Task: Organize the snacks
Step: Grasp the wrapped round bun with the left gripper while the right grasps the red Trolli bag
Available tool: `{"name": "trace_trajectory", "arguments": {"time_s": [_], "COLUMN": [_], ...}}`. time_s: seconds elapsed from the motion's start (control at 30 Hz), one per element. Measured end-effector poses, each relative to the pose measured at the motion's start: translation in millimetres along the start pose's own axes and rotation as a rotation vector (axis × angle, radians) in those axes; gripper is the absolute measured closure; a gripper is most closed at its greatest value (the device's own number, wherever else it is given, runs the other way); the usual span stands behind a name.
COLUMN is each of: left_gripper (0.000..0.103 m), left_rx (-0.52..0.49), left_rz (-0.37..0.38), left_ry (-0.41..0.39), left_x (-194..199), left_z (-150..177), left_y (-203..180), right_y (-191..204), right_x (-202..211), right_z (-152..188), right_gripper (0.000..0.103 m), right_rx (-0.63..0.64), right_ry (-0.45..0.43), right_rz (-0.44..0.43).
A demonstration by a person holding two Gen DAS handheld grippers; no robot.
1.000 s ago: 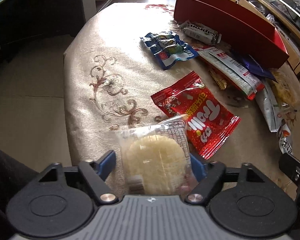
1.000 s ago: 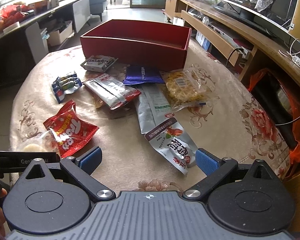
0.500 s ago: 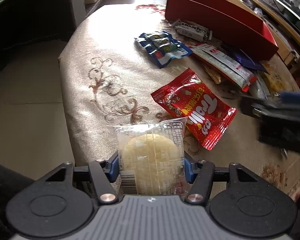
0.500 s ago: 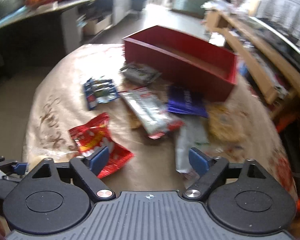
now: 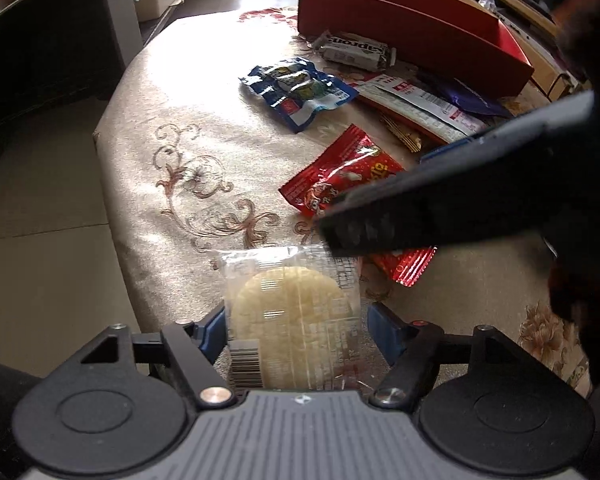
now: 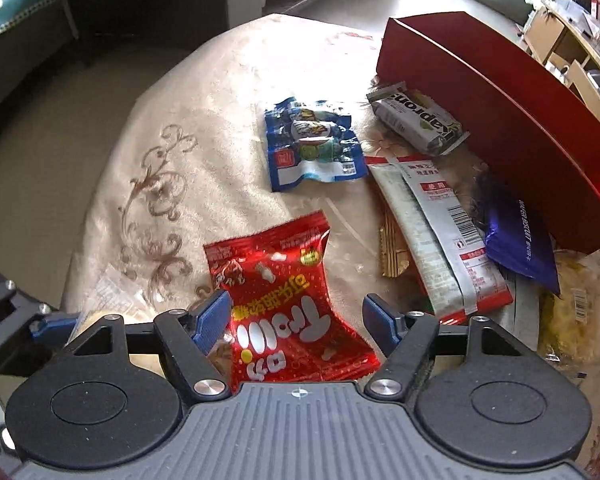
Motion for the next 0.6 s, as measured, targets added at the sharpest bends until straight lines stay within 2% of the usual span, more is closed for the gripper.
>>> {"name": "trace_trajectory", "arguments": {"time_s": [0.07, 0.2, 0.33, 0.37, 0.5, 0.57, 0.6], "left_gripper": [0.031, 0.026, 0.022, 0.02, 0.021, 0.028, 0.03], "left_rx": [-0.002, -0.018, -0.053, -0.064, -0.047, -0.035, -0.036], "left_rz": [-0.001, 0.011, -0.003, -0.01, -0.03, -0.043, -0.052], "left_ry": [0.004, 0.015, 0.026, 0.028, 0.03, 0.02, 0.015], "left_x": [-1, -3, -9, -10, -10, -9, -9], "left_z": [-1, -5, -11, -11, -12, -12, -12], "left_y": [-1, 2, -2, -4, -5, -4, -4], "right_y": [-7, -30, -45, -48, -45, -43, -41], "right_x": [-2, -4, 3, 5, 6, 11, 11], "right_z": [-3, -1, 10, 13, 15, 11, 8], "right_gripper": [0.03, 0.046, 0.061, 0.061, 0.056, 0.04, 0.026], "right_rx": [-0.03, -0.12, -0.155, -0.162, -0.158, -0.152, -0.146], "right_ry": [0.014, 0.048, 0.055, 0.059, 0.049, 0.022, 0.014], "right_rz": [0.008, -0.061, -0.048, -0.046, -0.029, -0.03, -0.039]}}
Point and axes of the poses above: each gripper's, at about its wrist camera, not at the fingertips, and x roughly against the way its jaws point, y to its left, z to its underside, the point moved 2 cm from there along -x, roughly the way its jaws point, and after that the axes turned 1 degree about z, right-handed, at the moved point
